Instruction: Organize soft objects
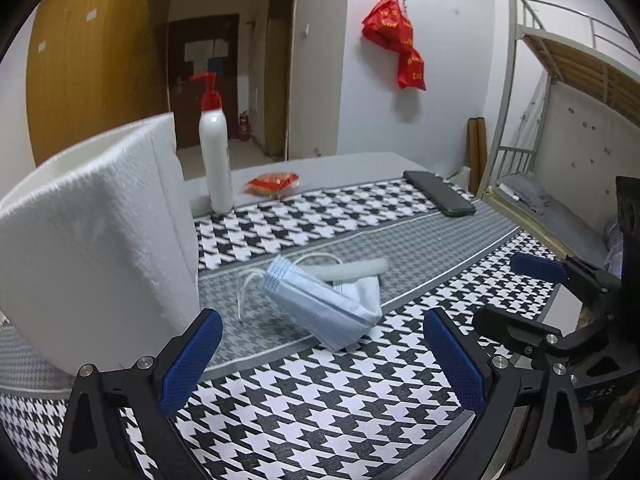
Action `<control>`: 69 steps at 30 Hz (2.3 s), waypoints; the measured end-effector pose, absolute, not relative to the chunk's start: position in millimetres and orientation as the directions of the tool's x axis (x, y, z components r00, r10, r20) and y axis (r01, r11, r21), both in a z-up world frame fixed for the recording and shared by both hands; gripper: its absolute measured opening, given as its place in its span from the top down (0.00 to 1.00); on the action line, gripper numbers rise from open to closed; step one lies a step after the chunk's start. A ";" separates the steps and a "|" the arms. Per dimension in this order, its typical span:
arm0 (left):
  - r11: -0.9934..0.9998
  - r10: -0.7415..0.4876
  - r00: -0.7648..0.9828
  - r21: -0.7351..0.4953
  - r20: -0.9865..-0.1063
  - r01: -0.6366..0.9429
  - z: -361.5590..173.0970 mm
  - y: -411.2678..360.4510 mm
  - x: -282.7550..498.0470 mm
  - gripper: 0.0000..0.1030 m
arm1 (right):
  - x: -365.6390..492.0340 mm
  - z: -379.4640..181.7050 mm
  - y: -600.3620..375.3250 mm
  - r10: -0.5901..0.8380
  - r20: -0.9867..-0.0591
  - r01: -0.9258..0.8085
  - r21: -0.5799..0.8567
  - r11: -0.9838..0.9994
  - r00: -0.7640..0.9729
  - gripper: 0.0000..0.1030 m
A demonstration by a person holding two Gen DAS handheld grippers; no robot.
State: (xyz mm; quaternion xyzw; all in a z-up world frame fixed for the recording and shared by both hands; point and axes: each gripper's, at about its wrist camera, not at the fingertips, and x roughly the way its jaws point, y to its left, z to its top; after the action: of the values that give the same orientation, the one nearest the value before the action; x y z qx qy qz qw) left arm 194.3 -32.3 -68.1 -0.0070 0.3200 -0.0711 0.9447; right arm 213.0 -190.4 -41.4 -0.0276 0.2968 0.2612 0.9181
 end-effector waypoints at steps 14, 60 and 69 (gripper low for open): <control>0.993 -0.115 0.742 -0.105 -0.660 0.060 -88.6 -29.9 218.5 0.09 | 242.6 -58.2 -181.4 0.469 -0.625 -0.541 0.087 0.837 0.625 0.03; 0.956 -0.260 0.582 -0.123 -0.770 0.265 -108.0 -72.6 222.3 0.79 | 259.4 -57.7 -196.4 0.483 -0.668 -0.605 0.062 0.794 0.566 0.03; 0.943 -0.289 0.556 -0.133 -0.779 0.305 -108.8 -58.5 213.6 0.79 | 255.0 -65.1 -181.2 0.516 -0.687 -0.659 0.072 0.749 0.512 0.13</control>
State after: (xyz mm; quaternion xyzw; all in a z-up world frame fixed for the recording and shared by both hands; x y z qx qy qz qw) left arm 213.6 -58.5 -108.8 0.0087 0.4402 -0.1683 0.8820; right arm 255.0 -181.2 -65.1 -0.0997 0.3583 0.3403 0.8637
